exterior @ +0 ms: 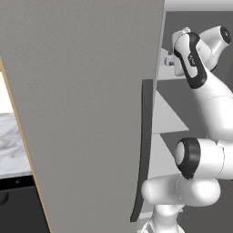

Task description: Open the freezer door, pick up the ice cube tray from the freezer, and place it on the dining counter.

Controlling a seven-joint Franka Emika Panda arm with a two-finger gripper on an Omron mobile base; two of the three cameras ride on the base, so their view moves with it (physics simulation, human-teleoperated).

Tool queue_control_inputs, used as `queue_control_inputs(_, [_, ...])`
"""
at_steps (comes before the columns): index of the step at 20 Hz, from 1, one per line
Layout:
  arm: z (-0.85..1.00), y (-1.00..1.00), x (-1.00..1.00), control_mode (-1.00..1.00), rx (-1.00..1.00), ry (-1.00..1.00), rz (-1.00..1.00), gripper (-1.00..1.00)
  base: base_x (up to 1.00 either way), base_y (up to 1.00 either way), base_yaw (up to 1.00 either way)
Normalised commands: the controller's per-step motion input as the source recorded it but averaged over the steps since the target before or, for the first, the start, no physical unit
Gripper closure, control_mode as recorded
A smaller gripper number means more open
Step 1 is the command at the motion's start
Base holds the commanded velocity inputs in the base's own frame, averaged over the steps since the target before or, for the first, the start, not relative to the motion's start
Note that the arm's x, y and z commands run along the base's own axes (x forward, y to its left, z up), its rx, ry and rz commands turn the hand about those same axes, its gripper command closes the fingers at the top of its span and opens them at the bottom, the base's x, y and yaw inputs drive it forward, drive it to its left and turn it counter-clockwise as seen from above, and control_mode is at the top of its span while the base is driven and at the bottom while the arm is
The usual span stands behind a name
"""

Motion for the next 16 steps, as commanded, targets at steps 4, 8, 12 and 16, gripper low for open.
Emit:
queue_control_inputs(4, [0.05,0.01,0.0,-1.0,0.0,-0.11,-0.02,1.0,0.0,0.0,0.0])
queue_control_inputs(8, [0.1,0.01,-0.04,-1.0,0.0,-0.05,-0.02,1.0,0.0,0.0,0.0])
queue_control_inputs(12, [0.27,0.03,-0.38,-1.0,0.0,0.0,0.0,1.0,0.0,0.0,0.0])
queue_control_inputs(16, [0.25,0.0,-0.69,-1.0,0.0,0.0,0.0,1.0,0.0,0.0,0.0])
